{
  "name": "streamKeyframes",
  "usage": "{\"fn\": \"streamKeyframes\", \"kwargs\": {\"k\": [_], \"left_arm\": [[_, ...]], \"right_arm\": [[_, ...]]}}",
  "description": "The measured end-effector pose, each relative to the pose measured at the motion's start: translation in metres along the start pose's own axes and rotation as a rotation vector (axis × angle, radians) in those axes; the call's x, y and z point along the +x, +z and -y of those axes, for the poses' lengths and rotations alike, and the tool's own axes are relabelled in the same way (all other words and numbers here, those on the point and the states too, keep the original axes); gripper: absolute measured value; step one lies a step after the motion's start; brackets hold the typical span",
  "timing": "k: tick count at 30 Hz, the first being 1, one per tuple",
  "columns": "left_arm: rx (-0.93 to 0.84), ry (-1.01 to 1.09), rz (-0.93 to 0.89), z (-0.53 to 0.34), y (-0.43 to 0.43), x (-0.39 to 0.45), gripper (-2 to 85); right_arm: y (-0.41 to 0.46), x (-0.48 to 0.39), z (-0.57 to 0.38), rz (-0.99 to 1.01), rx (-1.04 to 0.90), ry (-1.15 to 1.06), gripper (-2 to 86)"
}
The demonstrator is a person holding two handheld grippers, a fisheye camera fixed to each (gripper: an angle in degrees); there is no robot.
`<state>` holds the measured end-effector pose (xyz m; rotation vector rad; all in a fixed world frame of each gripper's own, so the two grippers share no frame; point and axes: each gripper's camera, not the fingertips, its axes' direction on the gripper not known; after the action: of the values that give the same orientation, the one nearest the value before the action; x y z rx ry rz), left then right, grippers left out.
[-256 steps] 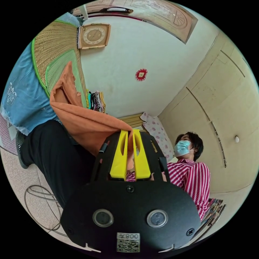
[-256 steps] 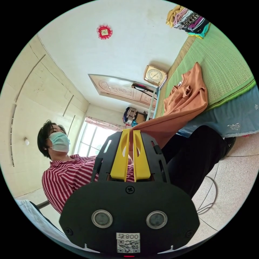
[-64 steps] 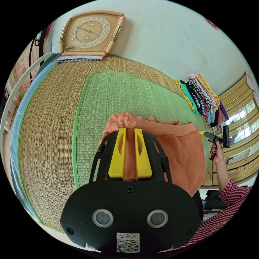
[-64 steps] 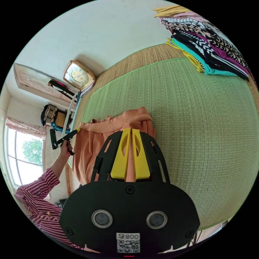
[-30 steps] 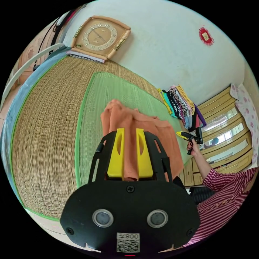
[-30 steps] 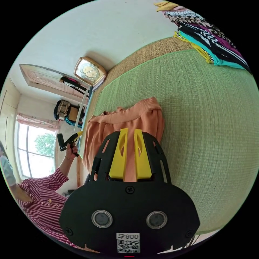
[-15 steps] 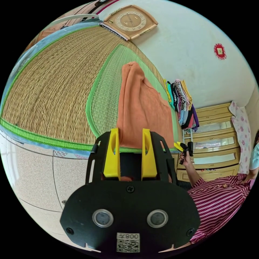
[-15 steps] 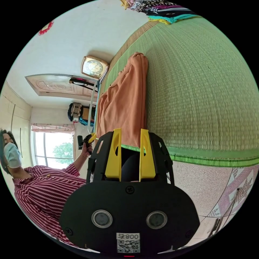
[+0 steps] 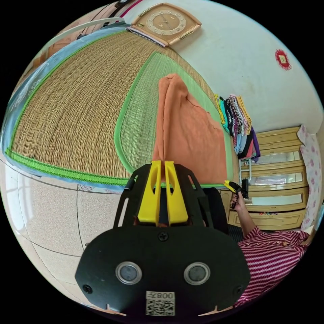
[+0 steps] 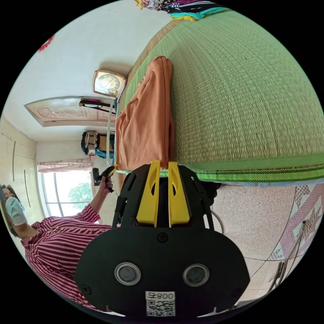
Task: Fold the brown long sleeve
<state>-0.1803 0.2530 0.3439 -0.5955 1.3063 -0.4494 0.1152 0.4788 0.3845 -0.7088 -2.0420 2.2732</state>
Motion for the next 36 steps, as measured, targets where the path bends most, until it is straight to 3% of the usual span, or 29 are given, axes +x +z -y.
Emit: {"fn": "streamKeyframes", "kwargs": {"k": [14, 30, 36], "left_arm": [[0.027, -0.028, -0.013, -0.018, -0.032, 0.001, 1.3], [0.091, -0.124, -0.048, -0.038, -0.064, -0.027, 4.4], [0.118, -0.221, -0.196, -0.063, -0.062, -0.059, 8.3]], "right_arm": [[-0.029, 0.019, 0.033, 0.01, -0.029, 0.001, 2.2], [-0.01, 0.099, 0.052, 0.092, 0.0, 0.086, 1.5], [-0.025, 0.141, 0.036, 0.088, 0.083, 0.129, 0.2]]}}
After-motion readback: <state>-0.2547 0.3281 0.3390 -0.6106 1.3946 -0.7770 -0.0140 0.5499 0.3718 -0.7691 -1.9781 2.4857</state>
